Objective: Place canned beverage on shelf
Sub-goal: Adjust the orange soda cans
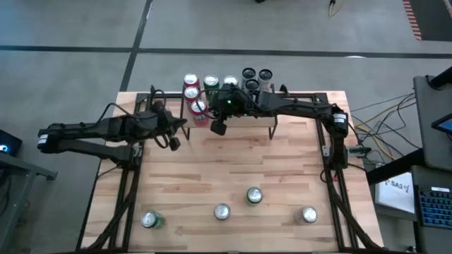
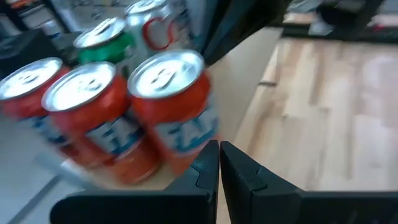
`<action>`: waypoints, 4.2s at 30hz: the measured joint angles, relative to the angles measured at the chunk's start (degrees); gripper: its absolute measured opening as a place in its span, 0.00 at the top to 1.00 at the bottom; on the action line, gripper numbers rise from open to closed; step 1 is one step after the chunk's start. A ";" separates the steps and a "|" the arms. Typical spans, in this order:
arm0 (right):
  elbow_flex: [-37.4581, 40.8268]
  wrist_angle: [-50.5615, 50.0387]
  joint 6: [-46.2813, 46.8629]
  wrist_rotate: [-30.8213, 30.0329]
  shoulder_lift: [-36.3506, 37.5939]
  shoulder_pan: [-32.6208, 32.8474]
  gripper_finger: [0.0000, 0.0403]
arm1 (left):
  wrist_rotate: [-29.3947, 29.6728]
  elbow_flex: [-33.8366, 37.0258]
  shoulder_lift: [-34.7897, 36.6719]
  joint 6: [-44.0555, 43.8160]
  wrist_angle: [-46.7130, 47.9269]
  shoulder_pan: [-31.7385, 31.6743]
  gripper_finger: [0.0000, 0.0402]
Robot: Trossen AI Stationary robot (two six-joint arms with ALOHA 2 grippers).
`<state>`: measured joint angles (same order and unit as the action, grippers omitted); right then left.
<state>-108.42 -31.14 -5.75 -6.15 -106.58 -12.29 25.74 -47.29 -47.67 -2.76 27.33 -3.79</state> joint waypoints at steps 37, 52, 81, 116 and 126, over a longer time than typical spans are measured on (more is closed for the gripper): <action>-0.04 0.93 17.15 -13.32 -3.42 3.03 0.97 | 2.63 10.54 18.41 7.54 -1.90 0.00 1.00; -0.02 3.22 17.78 -13.45 -4.29 3.65 0.97 | 2.62 10.80 19.79 6.72 -1.98 0.00 1.00; -0.02 5.75 17.71 -15.50 -4.66 4.27 0.97 | 2.56 11.15 19.64 7.60 -1.96 0.00 1.00; 0.00 4.88 17.32 -14.91 -3.17 6.75 0.97 | -3.29 15.27 16.51 15.15 -14.12 -0.07 1.00; 0.00 4.84 16.89 -14.93 -3.17 6.80 0.97 | -2.65 15.19 12.71 15.81 -17.32 -0.35 1.00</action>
<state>-108.42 -26.30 11.13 -21.08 -109.75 -5.50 23.09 -32.10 -34.96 13.05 10.01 -4.14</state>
